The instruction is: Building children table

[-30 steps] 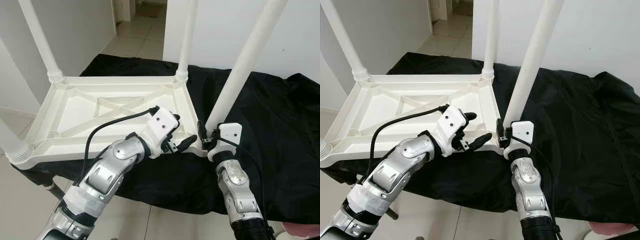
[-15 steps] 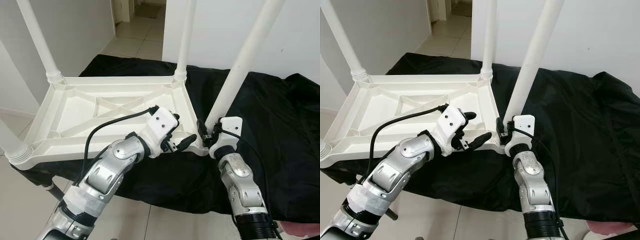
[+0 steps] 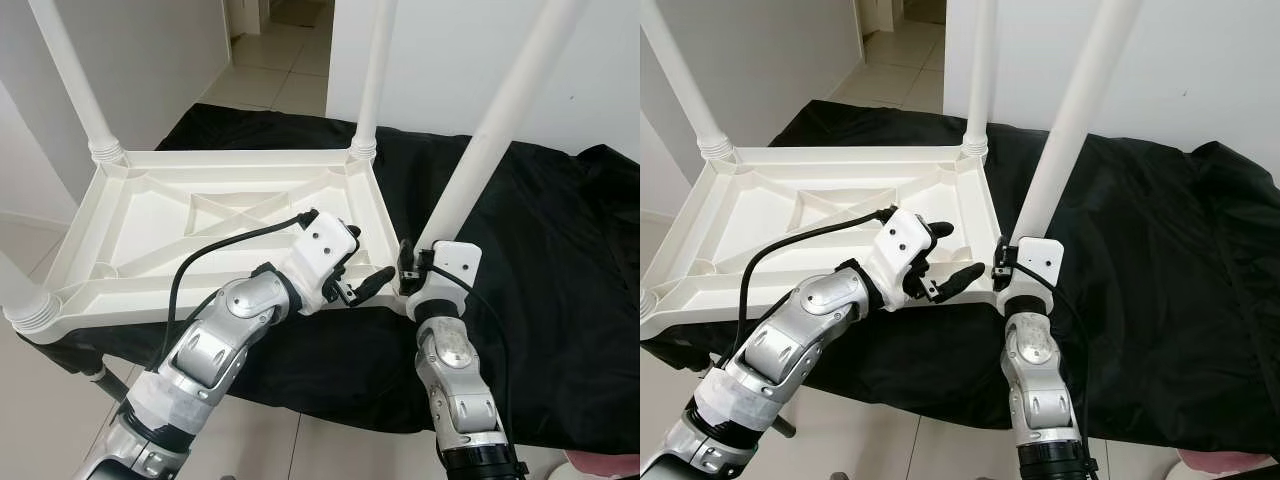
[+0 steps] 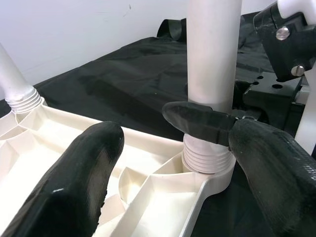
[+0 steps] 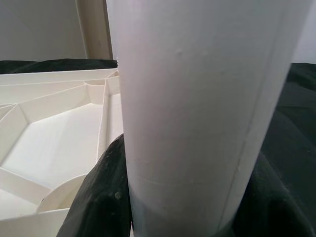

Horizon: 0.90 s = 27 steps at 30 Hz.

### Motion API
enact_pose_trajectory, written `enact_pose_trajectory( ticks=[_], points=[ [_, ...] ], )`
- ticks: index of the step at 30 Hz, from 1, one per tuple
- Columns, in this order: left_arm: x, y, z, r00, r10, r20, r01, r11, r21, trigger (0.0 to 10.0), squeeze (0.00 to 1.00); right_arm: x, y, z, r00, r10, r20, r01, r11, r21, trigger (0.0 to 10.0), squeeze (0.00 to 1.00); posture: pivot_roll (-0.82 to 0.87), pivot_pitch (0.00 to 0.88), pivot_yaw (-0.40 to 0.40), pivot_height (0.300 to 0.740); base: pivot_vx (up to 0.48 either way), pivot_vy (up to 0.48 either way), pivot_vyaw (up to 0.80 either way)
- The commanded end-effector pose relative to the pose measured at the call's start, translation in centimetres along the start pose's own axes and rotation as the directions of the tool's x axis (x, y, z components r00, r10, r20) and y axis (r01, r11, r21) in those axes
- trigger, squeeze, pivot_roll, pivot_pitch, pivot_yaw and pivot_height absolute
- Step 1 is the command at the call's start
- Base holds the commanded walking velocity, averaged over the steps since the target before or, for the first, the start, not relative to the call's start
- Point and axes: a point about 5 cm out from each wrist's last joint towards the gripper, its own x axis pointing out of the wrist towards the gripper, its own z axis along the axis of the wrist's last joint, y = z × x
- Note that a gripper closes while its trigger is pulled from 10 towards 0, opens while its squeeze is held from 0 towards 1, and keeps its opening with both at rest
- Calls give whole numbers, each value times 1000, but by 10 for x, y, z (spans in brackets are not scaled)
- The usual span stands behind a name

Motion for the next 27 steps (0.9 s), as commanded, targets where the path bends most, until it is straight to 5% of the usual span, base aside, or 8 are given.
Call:
enact_pose_trajectory(
  ticks=[1,2,14,15,27],
  points=[
    [0,-1,0,999,-36,-8,36,999,0,10000,0,-5,4,-13,998,5,-70,-3,999,39,10000,0,-29,0,-23,740,0,0,0],
    [1,-1,0,999,-36,-7,36,999,1,10000,0,-6,6,-10,998,47,-46,-43,996,79,10000,1000,-29,0,-23,740,0,0,0],
    [3,-1,2,999,-34,2,34,999,0,10000,0,9,-8,5,998,55,32,-56,998,27,10000,1000,-37,0,-23,740,0,0,0],
    [3,-1,2,999,-35,2,35,999,0,10000,0,11,-10,7,996,84,37,-85,996,29,10000,59,-37,0,-25,740,0,0,0],
    [5,-8,-1,998,-70,-10,70,997,12,10000,0,18,-20,10,907,418,51,-418,908,-10,10000,0,-36,0,-26,740,0,0,0]
  ],
)
